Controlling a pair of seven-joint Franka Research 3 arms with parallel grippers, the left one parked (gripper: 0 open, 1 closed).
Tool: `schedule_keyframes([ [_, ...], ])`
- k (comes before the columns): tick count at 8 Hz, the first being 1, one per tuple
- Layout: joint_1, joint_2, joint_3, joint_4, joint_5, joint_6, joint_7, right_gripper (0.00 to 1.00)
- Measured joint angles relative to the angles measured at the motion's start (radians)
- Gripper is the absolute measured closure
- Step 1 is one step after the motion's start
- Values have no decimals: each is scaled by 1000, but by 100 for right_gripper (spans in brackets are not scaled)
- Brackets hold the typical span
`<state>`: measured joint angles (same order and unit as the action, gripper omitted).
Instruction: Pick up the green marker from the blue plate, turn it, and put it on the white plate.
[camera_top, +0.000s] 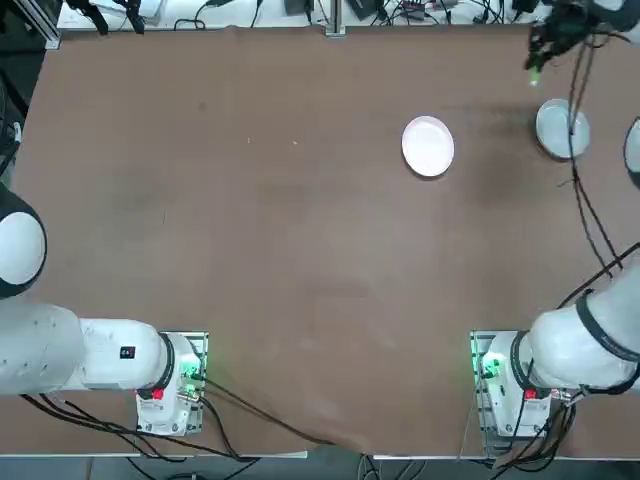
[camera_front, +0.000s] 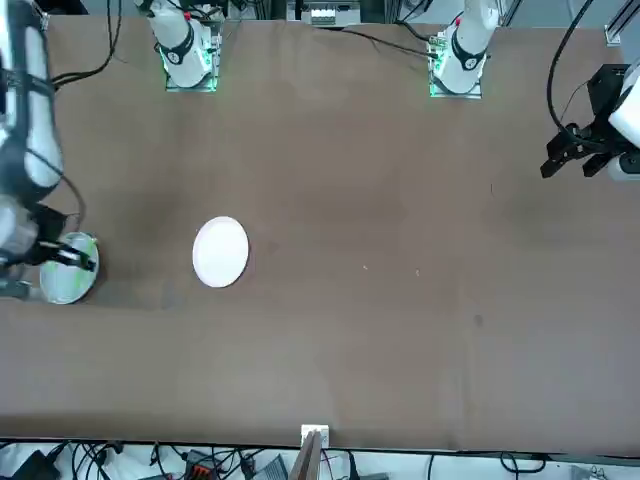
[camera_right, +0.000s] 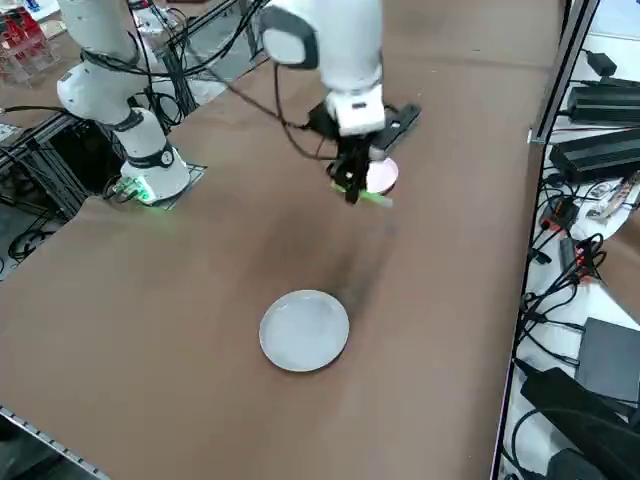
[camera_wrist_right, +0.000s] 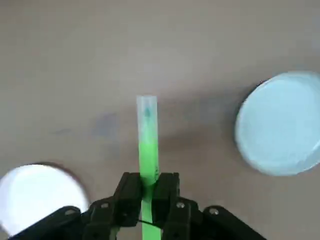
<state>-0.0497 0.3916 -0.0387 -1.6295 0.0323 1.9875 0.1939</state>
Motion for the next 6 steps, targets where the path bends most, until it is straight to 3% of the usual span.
schedule_keyframes([
  [2,110,10,0,-33,0,12,252,85],
  [6,288,53,0,-151,1,200,782,85],
])
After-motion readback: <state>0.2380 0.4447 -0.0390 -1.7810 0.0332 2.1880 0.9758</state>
